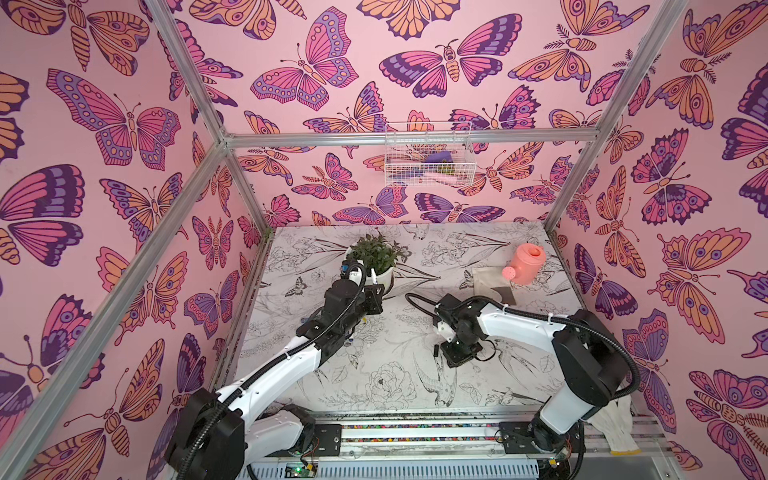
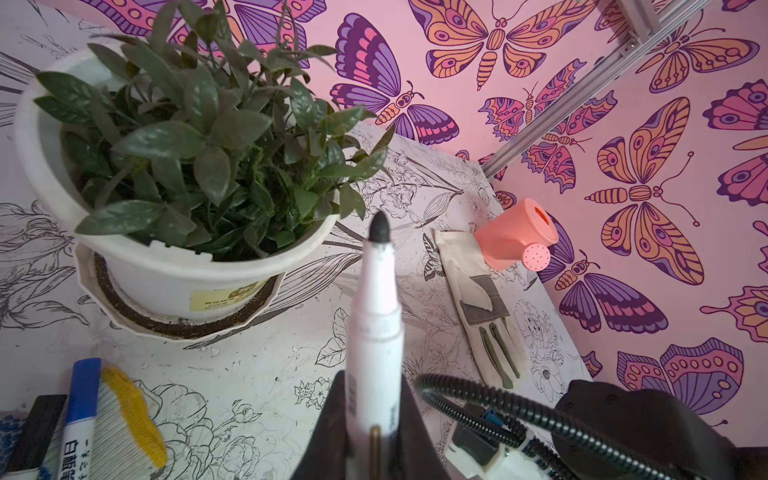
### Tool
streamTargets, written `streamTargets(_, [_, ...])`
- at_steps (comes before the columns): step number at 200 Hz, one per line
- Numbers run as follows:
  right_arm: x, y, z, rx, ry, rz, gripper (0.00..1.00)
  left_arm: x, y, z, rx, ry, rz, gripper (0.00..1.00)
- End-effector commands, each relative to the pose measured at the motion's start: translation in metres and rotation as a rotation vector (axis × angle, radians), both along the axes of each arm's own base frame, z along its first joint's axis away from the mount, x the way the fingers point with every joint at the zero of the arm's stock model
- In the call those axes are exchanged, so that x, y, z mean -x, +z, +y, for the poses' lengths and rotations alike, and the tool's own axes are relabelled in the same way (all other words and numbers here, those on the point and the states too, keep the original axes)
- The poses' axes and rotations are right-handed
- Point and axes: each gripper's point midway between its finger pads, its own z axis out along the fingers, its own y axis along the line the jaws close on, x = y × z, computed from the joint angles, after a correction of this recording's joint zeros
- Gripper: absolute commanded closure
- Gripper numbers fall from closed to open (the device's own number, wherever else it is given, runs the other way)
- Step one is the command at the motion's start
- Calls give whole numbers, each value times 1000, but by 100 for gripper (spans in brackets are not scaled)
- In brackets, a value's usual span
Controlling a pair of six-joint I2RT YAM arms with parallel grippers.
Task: Insert the pens into the pen caps
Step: 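Lower the right gripper toward the black cap lying on the table, then close the right gripper around the black cap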
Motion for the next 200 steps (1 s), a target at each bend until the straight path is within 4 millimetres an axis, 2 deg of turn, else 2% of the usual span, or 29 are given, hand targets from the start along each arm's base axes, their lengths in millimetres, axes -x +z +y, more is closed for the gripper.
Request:
streamTargets(1, [-11, -1, 8, 11, 42, -30, 76, 5, -1, 8, 5, 21, 5, 100])
streamTargets(25, [-24, -5, 20, -4, 46, -47, 76, 8, 3, 11, 5, 24, -9, 100])
streamTargets(69, [-48, 1, 57, -104, 68, -62, 75, 10, 10, 16, 8, 42, -26, 100])
streamTargets(114, [-77, 30, 85, -182, 95, -154, 73, 9, 9, 16, 21, 51, -19, 100])
streamTargets(157, [-96, 42, 79, -117, 119, -232, 65, 7, 8, 14, 38, 54, -12, 100])
streamTargets(173, [-95, 44, 78, -114, 127, -239, 60, 8, 7, 13, 40, 48, -8, 100])
streamTargets(200, [-87, 42, 87, -119, 181, -238, 55, 10, 8, 17, 38, 62, -17, 100])
